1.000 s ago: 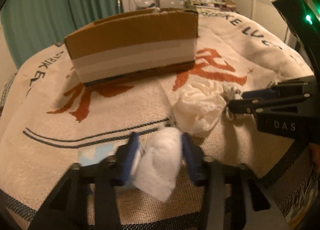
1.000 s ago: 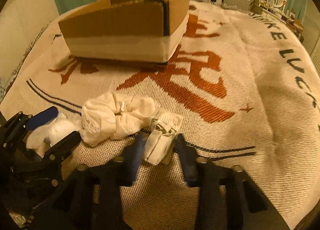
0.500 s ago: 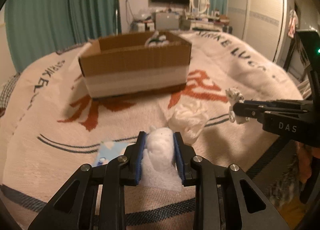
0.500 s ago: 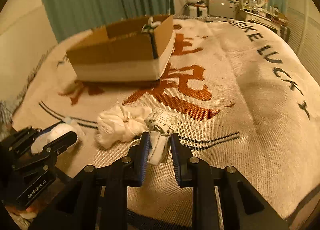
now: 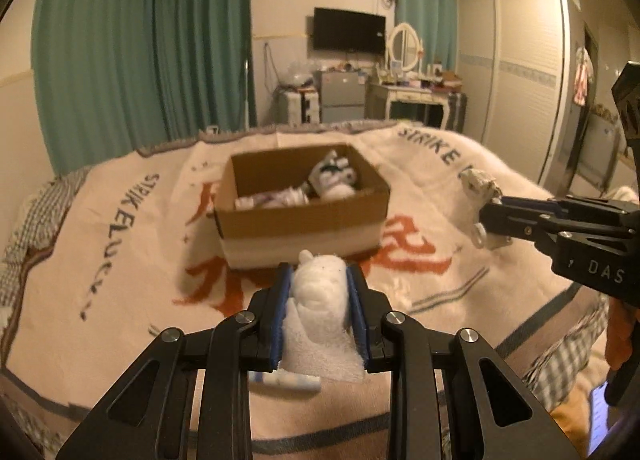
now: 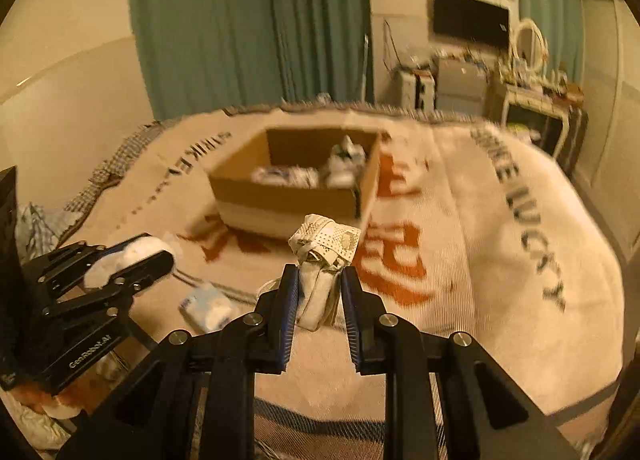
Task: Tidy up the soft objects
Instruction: 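Drop both held items into the box with both tools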
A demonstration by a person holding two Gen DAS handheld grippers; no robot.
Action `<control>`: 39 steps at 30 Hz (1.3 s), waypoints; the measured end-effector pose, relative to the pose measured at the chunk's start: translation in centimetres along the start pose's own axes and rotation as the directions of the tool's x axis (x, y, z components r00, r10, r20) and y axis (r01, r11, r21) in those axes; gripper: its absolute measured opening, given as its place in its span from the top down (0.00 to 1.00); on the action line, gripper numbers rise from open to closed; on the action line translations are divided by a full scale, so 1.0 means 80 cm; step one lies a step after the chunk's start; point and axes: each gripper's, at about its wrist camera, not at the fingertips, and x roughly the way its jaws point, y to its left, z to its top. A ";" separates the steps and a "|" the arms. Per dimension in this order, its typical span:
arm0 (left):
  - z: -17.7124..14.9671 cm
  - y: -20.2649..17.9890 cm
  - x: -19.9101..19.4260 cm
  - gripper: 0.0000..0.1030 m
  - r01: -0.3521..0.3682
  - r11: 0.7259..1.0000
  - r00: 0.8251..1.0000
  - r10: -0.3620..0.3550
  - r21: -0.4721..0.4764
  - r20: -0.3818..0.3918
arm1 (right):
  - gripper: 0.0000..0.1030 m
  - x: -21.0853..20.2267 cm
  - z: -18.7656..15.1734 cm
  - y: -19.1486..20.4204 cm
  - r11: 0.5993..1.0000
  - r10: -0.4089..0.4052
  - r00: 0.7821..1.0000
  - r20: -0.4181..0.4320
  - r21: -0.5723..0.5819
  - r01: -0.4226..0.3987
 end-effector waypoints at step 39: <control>0.109 0.110 0.239 0.40 -0.047 0.999 0.998 0.047 -0.006 -0.040 | 0.57 0.284 0.152 -0.026 0.993 0.118 0.992 -0.044 0.020 -0.117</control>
